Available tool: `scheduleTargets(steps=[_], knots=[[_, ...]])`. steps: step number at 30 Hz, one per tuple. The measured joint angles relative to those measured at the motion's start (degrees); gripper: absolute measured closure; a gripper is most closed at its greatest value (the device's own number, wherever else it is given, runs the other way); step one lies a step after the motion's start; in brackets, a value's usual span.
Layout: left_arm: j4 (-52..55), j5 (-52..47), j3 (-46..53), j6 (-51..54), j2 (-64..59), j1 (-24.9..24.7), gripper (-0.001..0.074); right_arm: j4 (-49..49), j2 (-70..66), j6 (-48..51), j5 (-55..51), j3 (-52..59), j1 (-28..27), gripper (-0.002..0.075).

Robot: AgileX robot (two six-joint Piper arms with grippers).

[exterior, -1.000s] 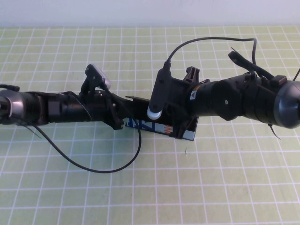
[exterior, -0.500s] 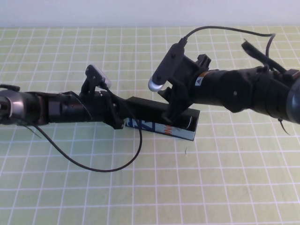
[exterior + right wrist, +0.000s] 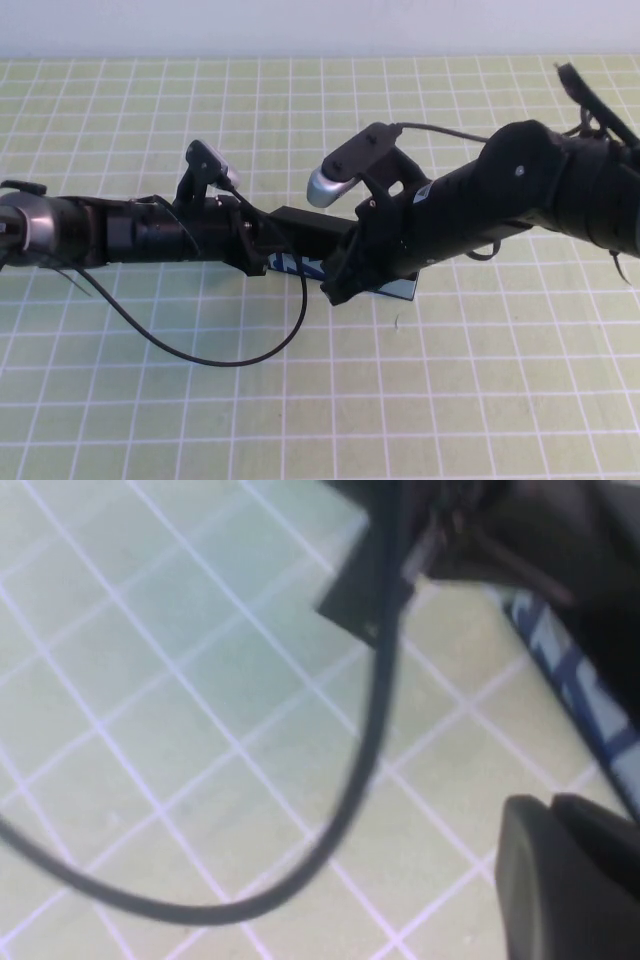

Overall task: Take glasses out of glasses case
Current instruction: Pick up the glasses from the glasses case

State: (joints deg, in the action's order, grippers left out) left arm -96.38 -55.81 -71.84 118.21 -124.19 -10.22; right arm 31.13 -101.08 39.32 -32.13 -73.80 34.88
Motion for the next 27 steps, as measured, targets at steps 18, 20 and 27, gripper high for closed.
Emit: scheduleTargets(steps=[18,20,27], knots=[[3.01,-1.07,-0.12,-6.09,0.00,0.00,0.0739,-14.08,-5.48,-17.63,11.08,0.00,-3.14,0.0742],[3.61,-1.54,-0.12,-7.01,0.00,0.00,0.0739,-14.08,-5.48,-17.77,12.20,0.00,-3.97,0.0742],[6.56,-3.41,-0.12,-10.52,0.00,0.00,0.0739,-14.08,-5.48,-17.77,14.98,-0.16,-6.37,0.0742]])
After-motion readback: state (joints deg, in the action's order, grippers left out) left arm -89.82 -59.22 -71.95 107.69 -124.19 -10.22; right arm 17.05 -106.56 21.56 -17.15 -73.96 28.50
